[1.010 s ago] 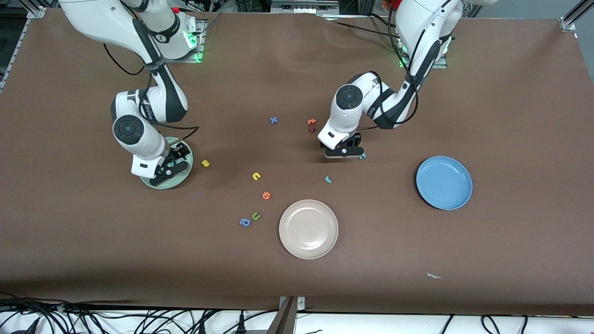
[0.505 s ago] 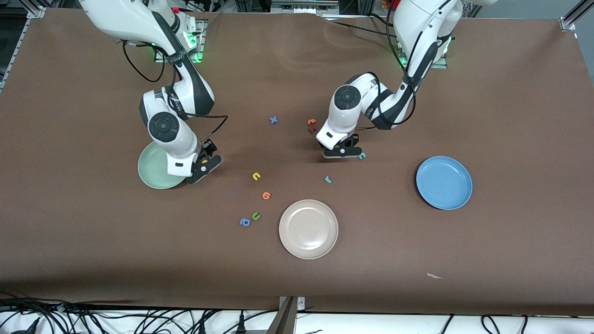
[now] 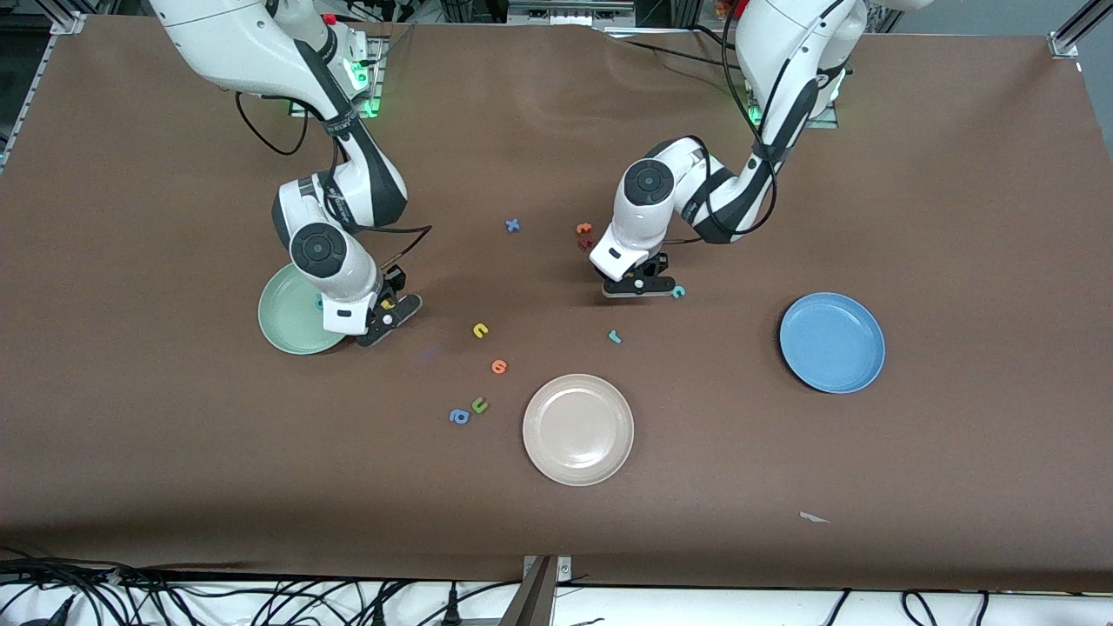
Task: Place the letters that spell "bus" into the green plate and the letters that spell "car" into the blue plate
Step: 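Grasp a yellow letter with each gripper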
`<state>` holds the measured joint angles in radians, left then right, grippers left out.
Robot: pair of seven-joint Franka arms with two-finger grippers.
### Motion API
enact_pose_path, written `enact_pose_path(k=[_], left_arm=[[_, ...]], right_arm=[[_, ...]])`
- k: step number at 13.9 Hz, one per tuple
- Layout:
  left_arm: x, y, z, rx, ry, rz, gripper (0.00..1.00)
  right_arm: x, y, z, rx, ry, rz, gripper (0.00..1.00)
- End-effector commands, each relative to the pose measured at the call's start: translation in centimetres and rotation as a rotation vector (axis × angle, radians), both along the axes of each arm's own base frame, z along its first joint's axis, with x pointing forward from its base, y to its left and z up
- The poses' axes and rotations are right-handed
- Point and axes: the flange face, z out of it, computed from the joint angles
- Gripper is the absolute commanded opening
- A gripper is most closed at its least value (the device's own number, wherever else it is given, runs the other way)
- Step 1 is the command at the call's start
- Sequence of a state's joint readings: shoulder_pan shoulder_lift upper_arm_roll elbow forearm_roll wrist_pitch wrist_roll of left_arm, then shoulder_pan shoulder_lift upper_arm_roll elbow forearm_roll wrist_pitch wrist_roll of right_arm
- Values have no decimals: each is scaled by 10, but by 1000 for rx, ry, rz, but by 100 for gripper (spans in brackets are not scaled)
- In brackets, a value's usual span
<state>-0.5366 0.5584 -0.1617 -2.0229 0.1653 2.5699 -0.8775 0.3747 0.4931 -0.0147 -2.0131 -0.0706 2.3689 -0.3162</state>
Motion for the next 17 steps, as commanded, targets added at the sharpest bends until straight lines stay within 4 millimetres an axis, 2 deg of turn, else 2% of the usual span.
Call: enact_pose_path(k=[1, 6, 8, 9, 10, 12, 14, 15, 17], left_arm=[[2, -1, -8, 19, -10, -6, 28], [9, 4, -3, 18, -16, -4, 23], [32, 20, 11, 25, -19, 15, 22], [43, 29, 24, 40, -10, 8, 21], [60, 44, 32, 49, 6, 13, 21], [80, 72, 51, 69, 34, 1, 21], [104, 114, 63, 64, 35, -12, 21], [113, 136, 64, 65, 50, -28, 21], [130, 178, 73, 62, 47, -47, 21]], right_arm=[[2, 2, -9, 14, -14, -8, 50], [-3, 0, -18, 8, 4, -10, 47], [-4, -1, -19, 6, 6, -9, 46], [-5, -1, -20, 5, 9, -9, 43], [-6, -1, -21, 4, 10, -9, 39], [-6, -1, -21, 4, 10, -9, 25], [-6, -2, -21, 3, 13, -9, 12], [-5, 0, -17, 5, 11, -7, 8], [-2, 6, -5, 15, -8, 1, 7]])
